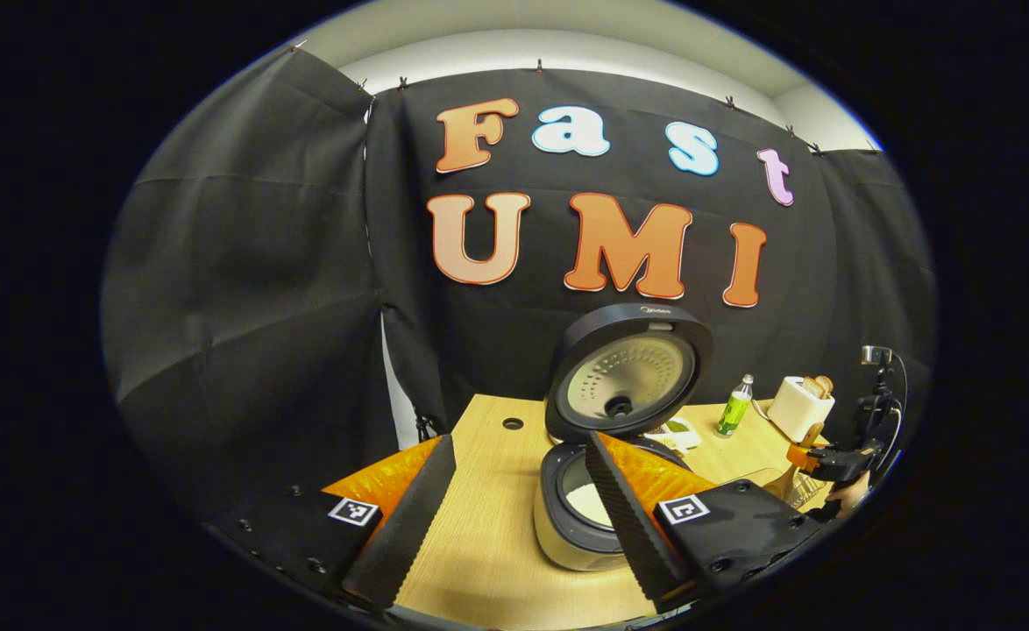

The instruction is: Close the left gripper, press the button to open the rice cooker; take a wooden spoon from the chopstick holder with the right hand, scoop a spoonful of rice and pour it into the rice cooker, then put the wooden spoon back into the chopstick holder.

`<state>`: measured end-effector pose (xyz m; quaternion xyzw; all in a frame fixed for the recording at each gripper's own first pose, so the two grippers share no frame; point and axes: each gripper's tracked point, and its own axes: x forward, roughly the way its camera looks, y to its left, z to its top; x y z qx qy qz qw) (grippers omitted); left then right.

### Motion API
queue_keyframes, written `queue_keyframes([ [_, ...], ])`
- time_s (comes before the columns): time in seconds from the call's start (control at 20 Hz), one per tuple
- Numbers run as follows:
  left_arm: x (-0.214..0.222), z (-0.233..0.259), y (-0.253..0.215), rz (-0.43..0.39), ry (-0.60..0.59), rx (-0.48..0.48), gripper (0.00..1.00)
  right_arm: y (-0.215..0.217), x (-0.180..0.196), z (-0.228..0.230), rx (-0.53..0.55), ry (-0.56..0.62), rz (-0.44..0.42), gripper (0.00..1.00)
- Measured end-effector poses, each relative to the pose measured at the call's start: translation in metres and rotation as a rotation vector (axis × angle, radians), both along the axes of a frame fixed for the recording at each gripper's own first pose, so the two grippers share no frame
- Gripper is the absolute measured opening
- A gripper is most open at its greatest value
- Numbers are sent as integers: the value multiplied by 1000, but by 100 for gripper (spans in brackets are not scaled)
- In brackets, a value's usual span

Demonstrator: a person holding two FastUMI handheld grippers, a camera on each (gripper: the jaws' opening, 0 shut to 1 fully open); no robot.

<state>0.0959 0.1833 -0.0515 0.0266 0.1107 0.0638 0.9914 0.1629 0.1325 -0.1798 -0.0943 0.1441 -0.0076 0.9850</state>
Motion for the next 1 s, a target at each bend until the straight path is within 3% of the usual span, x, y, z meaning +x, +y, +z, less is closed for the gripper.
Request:
queue_keyframes([
  [0.35,0,-16,15,10,35,-4,100,24,-11,-34,-37,38,-1,8],
  [0.65,2,-16,18,10,38,-11,97,58,-12,-52,162,118,32,8],
  [1.0,-8,-7,21,22,25,-27,100,63,-17,-59,528,209,69,8],
])
